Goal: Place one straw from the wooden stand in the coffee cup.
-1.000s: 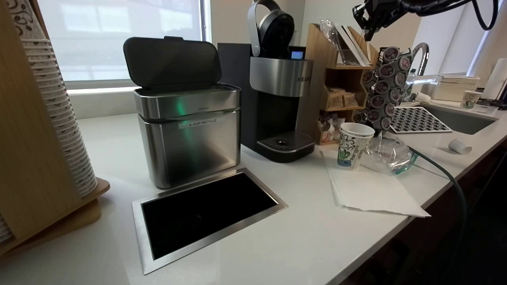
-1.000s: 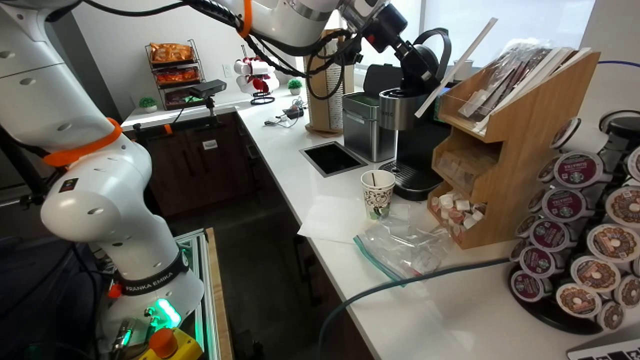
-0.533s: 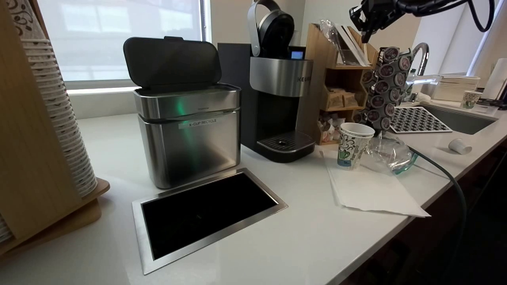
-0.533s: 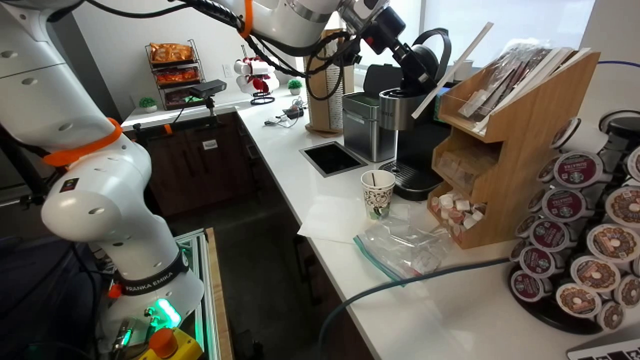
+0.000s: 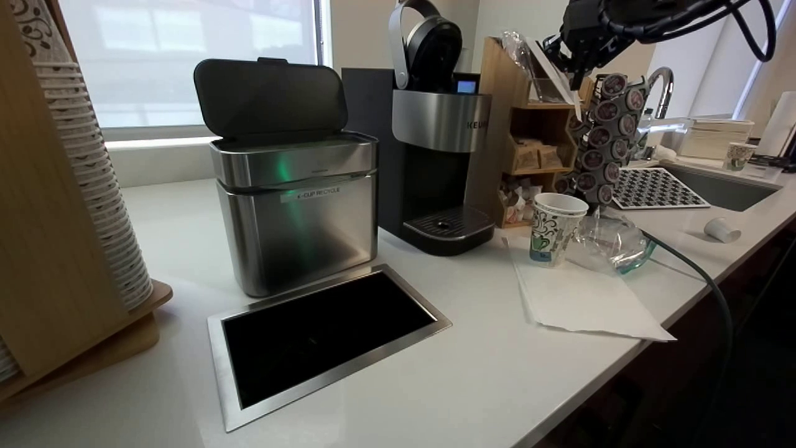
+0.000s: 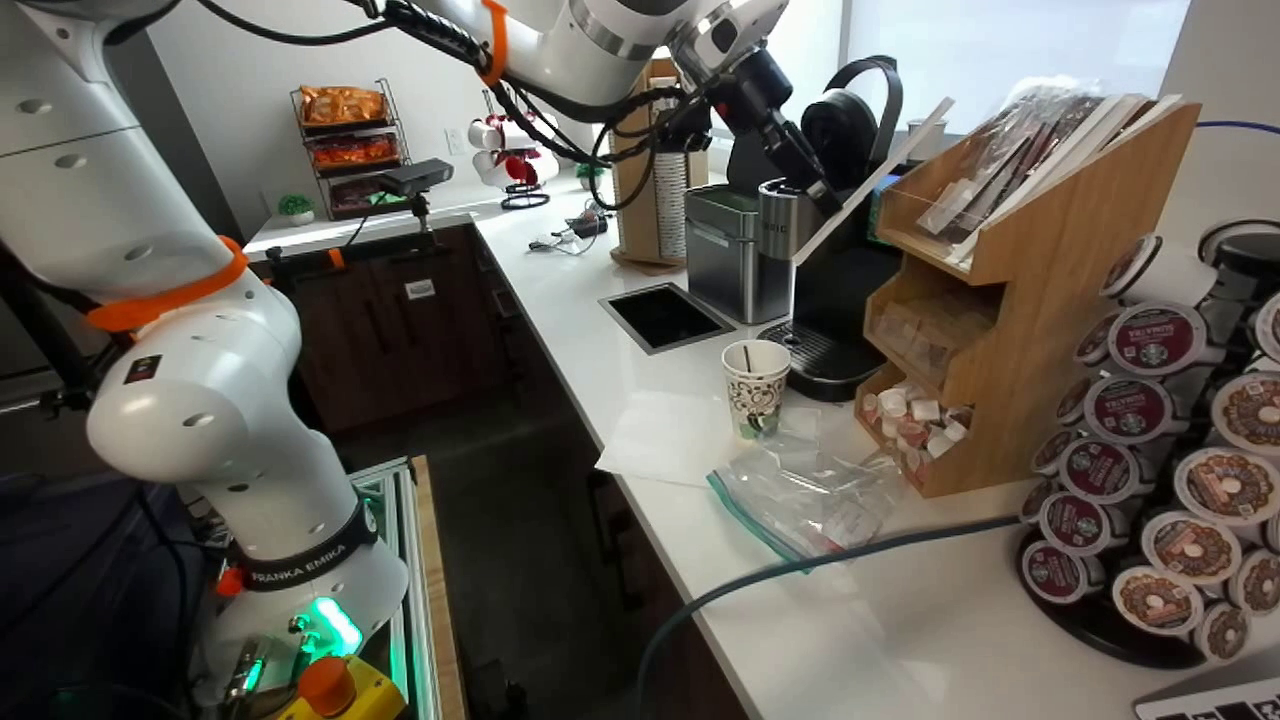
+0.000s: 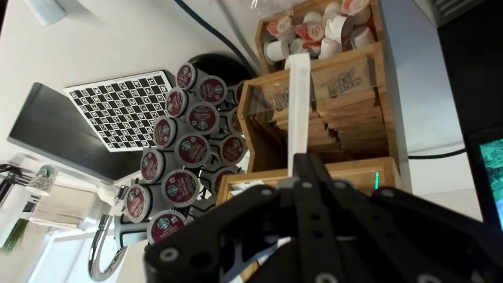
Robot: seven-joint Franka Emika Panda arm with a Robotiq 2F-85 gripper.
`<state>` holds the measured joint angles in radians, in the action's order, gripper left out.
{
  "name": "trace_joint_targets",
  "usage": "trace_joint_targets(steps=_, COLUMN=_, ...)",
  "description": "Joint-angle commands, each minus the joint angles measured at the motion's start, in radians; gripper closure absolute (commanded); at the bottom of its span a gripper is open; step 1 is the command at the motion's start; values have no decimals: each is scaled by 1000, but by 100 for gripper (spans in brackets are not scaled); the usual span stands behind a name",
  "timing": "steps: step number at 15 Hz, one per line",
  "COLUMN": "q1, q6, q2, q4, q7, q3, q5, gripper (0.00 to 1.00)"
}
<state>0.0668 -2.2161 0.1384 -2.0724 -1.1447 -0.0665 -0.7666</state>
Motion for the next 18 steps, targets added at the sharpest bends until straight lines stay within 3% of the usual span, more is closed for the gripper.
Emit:
trace_joint_targets(steps=1, q1=-25, q6=59, q2=-7, q4=-20, q7=-7, q3=-4, q5=-1, gripper=100)
trace_joint_targets(steps=7, q1=-64, q6=119, q2=-36, q4=-31, q7=97, q3=-11, q5=43, gripper=100)
trace_joint_targets(steps=11, q1=-81, q6=228, q2=-67, q4=-2, q7=200, q3=-11, q5=115, gripper=100)
trace_joint_targets(steps=18, q1=-93, q6=335, q2=-129, q4=59, q7=260, q3=-8, q5=174, gripper=100)
